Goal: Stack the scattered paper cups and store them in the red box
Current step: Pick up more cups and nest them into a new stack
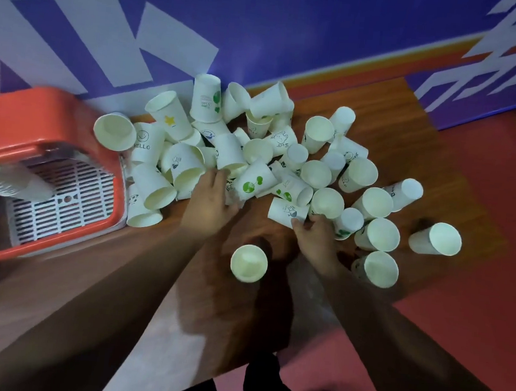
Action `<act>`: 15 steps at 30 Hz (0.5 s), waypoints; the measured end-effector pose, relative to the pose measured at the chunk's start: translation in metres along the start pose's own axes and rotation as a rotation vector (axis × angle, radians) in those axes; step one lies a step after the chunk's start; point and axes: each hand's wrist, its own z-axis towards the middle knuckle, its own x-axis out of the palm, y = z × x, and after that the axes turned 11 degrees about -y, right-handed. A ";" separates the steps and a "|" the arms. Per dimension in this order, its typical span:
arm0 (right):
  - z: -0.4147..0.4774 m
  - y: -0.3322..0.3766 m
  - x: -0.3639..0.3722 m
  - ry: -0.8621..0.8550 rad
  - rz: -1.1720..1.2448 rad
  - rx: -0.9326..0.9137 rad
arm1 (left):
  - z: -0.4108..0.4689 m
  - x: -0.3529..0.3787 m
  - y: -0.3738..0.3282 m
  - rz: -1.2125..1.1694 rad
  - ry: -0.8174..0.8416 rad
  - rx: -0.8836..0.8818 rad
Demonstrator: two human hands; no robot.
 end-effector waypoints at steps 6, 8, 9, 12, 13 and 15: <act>0.010 0.004 0.008 -0.053 -0.028 -0.003 | 0.022 0.022 -0.019 0.088 0.008 0.043; 0.009 0.005 0.004 -0.061 -0.031 -0.021 | 0.025 0.029 -0.023 0.121 0.055 0.035; 0.008 0.005 0.001 -0.056 -0.015 -0.019 | 0.026 0.032 -0.025 0.130 0.079 0.027; 0.003 0.002 -0.007 -0.015 0.064 -0.032 | 0.026 0.034 -0.027 0.117 0.124 0.002; 0.001 0.001 -0.010 -0.008 0.080 -0.053 | 0.026 0.034 -0.027 0.093 0.129 -0.010; -0.003 -0.005 -0.016 0.001 0.100 -0.096 | 0.026 0.028 -0.029 0.009 0.136 -0.077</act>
